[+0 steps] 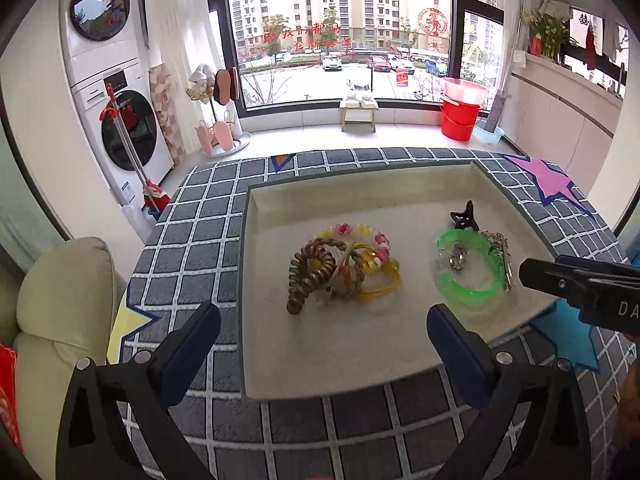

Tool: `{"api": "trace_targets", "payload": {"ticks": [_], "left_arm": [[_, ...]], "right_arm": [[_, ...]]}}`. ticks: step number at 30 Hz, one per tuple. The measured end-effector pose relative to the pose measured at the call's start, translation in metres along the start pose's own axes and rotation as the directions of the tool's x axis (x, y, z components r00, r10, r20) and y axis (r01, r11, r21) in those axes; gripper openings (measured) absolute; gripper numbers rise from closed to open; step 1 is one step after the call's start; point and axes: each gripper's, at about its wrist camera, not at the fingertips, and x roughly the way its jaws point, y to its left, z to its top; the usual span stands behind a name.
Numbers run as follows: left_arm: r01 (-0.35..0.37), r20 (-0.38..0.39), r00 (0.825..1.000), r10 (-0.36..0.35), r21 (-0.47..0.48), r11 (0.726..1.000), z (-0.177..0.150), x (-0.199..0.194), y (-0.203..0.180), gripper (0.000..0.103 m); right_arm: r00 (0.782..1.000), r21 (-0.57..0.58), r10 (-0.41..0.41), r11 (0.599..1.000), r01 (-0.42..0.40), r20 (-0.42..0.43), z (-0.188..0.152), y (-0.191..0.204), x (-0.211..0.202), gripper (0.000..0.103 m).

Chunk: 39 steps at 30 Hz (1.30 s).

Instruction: Organize jewelry

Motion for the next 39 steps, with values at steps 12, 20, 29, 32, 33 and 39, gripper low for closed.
{"api": "trace_targets", "payload": {"ticks": [12, 20, 29, 32, 33, 39], "left_arm": [[-0.003, -0.016, 1.000, 0.002, -0.002, 1.000, -0.029, -0.030, -0.001, 0.103], [-0.030, 0.007, 1.000, 0.030, -0.033, 0.999, -0.060, -0.056, -0.001, 0.103], [-0.051, 0.048, 0.997, 0.054, -0.060, 0.997, -0.085, -0.083, -0.003, 0.103], [-0.051, 0.052, 0.997, 0.056, -0.088, 0.995, -0.093, -0.089, -0.001, 0.103], [-0.055, 0.053, 0.997, 0.061, -0.094, 0.994, -0.096, -0.091, -0.001, 0.103], [-0.074, 0.082, 0.993, 0.084, -0.118, 0.990, -0.106, -0.101, -0.001, 0.103]], "right_arm": [[0.999, -0.041, -0.031, 0.999, 0.031, 0.006, -0.032, 0.007, -0.018, 0.085], [0.996, -0.050, -0.074, 0.996, 0.077, 0.050, -0.063, 0.005, -0.037, 0.085], [0.987, -0.061, -0.106, 0.991, 0.115, 0.124, -0.092, 0.011, -0.062, 0.085], [0.979, -0.078, -0.121, 0.988, 0.135, 0.163, -0.100, 0.018, -0.072, 0.085], [0.975, -0.085, -0.127, 0.986, 0.144, 0.180, -0.103, 0.021, -0.076, 0.085], [0.949, -0.120, -0.152, 0.974, 0.191, 0.275, -0.120, 0.033, -0.092, 0.085]]}}
